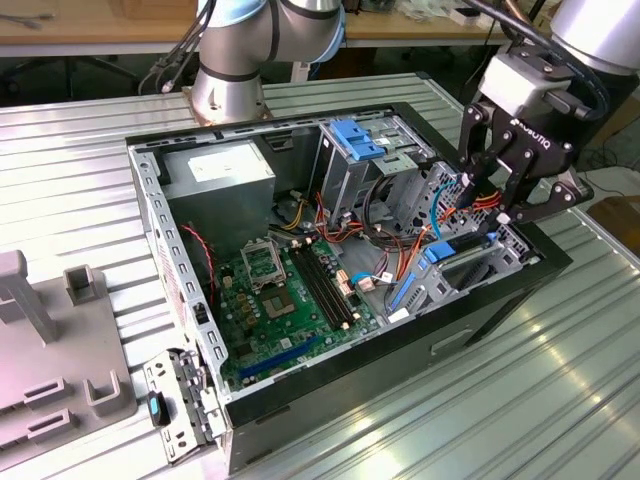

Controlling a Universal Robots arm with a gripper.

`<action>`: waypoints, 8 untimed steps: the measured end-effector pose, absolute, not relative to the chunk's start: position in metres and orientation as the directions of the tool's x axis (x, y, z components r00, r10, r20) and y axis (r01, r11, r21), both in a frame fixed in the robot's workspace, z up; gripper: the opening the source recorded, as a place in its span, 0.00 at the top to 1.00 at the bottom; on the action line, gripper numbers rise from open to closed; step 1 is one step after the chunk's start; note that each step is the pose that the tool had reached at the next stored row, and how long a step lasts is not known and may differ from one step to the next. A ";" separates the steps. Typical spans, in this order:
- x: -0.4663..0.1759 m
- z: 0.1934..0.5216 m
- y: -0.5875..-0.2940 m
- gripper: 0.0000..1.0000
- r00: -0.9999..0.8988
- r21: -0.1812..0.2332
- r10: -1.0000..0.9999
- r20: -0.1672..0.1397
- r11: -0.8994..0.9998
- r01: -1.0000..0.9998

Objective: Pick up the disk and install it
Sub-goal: 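Insert the disk into the insertion slot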

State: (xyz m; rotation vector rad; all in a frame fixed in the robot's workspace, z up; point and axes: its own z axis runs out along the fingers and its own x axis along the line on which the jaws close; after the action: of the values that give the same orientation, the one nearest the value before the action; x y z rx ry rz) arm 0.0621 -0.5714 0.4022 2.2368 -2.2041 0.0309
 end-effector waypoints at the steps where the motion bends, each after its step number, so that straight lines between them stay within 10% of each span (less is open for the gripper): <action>1: 0.062 0.402 -0.571 0.57 0.015 -0.013 -1.000 0.015 -0.015 -1.000; 8: 0.089 0.401 -0.571 0.71 0.015 -0.013 -1.000 0.015 -0.015 -1.000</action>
State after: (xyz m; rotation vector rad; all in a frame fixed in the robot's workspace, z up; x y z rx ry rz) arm 0.0886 -0.5711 0.4007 2.2369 -2.2040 0.0309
